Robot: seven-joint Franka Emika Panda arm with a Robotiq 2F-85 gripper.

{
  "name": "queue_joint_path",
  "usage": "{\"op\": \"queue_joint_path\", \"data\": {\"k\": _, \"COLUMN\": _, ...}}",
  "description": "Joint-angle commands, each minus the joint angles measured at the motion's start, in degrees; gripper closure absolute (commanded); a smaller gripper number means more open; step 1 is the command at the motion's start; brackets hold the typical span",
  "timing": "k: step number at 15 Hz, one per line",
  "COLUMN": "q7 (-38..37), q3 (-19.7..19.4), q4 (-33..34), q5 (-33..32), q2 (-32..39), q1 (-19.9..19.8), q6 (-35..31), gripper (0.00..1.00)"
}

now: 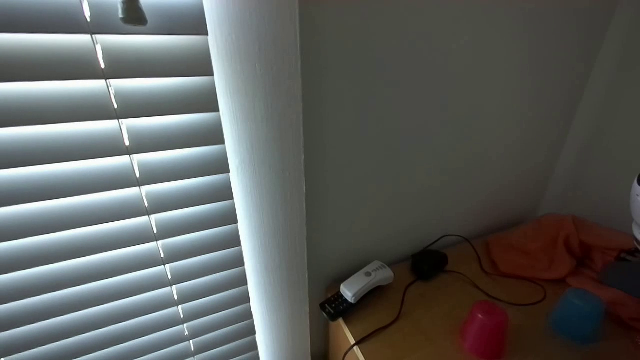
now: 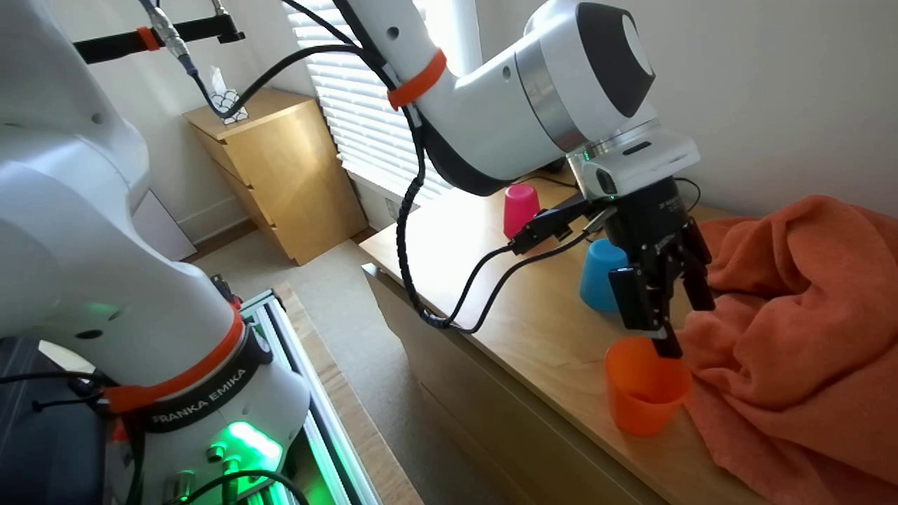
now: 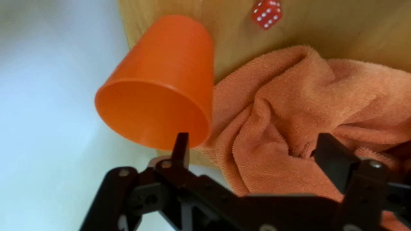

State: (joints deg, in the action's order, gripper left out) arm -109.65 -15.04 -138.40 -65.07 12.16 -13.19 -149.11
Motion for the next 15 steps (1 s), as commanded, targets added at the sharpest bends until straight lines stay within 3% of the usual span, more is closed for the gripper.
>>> {"op": "queue_joint_path", "data": {"k": 1, "q7": -1.0, "q3": 0.2, "q4": 1.7, "q5": 0.4, "q2": 3.8, "q1": 0.1, "q6": -4.0, "gripper": 0.0}}
{"op": "queue_joint_path", "data": {"k": 6, "q7": -4.3, "q3": -0.5, "q4": 4.0, "q5": -1.5, "q2": 6.7, "q1": 1.6, "q6": -6.7, "gripper": 0.0}}
{"op": "queue_joint_path", "data": {"k": 10, "q7": -13.1, "q3": -0.3, "q4": 5.5, "q5": -11.1, "q2": 5.5, "q1": 4.2, "q6": -6.2, "gripper": 0.0}}
{"op": "queue_joint_path", "data": {"k": 15, "q7": -18.4, "q3": 0.2, "q4": 7.6, "q5": -13.8, "q2": 6.7, "q1": 6.2, "q6": -5.1, "gripper": 0.0}}
